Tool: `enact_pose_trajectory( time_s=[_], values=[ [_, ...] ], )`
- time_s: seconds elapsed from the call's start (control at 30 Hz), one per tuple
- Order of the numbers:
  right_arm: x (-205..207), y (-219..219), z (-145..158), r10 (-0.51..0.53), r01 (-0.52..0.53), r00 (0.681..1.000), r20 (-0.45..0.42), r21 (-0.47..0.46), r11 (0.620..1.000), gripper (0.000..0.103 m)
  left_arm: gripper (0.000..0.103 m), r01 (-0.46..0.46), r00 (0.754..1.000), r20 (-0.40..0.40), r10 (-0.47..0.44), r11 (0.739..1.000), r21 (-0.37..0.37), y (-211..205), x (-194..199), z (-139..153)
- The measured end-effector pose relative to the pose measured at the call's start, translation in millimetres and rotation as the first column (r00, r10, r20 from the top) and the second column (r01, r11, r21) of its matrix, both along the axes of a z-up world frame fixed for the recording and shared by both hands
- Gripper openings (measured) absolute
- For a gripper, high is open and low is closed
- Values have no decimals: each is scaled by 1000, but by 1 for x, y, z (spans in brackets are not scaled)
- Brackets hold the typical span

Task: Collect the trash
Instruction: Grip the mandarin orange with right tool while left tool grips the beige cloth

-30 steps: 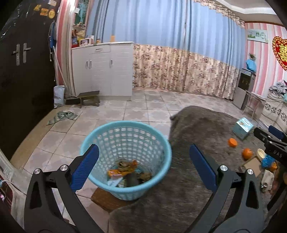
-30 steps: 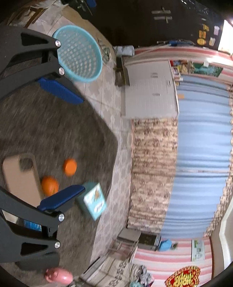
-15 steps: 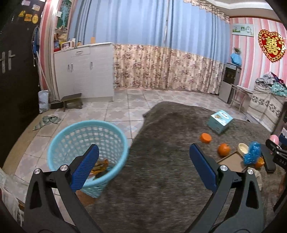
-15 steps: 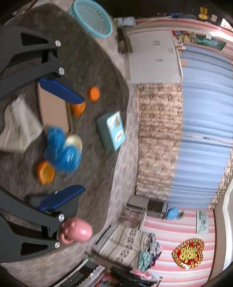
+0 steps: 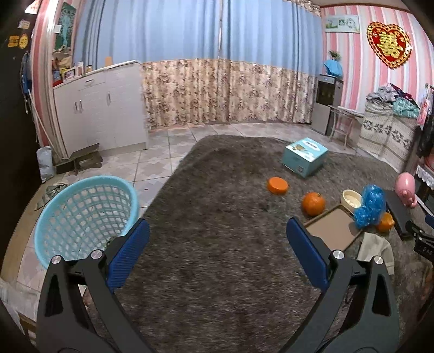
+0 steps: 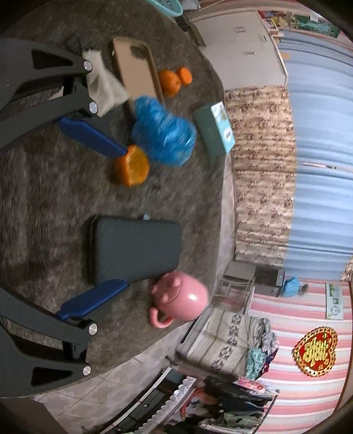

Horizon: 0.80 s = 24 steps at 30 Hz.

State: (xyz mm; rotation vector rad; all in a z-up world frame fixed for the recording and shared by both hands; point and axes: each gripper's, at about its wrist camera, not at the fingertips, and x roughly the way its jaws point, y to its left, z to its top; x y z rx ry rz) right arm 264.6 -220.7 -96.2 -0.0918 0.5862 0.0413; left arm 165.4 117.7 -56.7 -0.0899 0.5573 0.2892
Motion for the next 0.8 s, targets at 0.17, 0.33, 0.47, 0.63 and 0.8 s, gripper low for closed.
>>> enact_pose_trajectory(
  time_s=[0.17, 0.33, 0.47, 0.63, 0.8],
  values=[
    [15, -8, -3, 15, -14, 1000, -19, 64, 998, 90, 98, 26, 999, -18, -26, 1000, 3, -11, 14, -5],
    [34, 12, -12, 93, -89, 994, -63, 64, 994, 82, 98, 58, 998, -30, -58, 998, 9, -25, 24, -8],
    [48, 27, -23, 152, -144, 980, -131, 71, 987, 67, 98, 81, 996, -25, -81, 997, 16, -36, 28, -5],
    [49, 41, -29, 206, -199, 966, -153, 61, 978, 63, 98, 100, 995, -28, -100, 995, -4, -45, 34, -6],
    [50, 54, -38, 270, -261, 943, -194, 70, 963, 35, 98, 112, 993, -40, -113, 993, -28, -55, 37, -10]
  ],
)
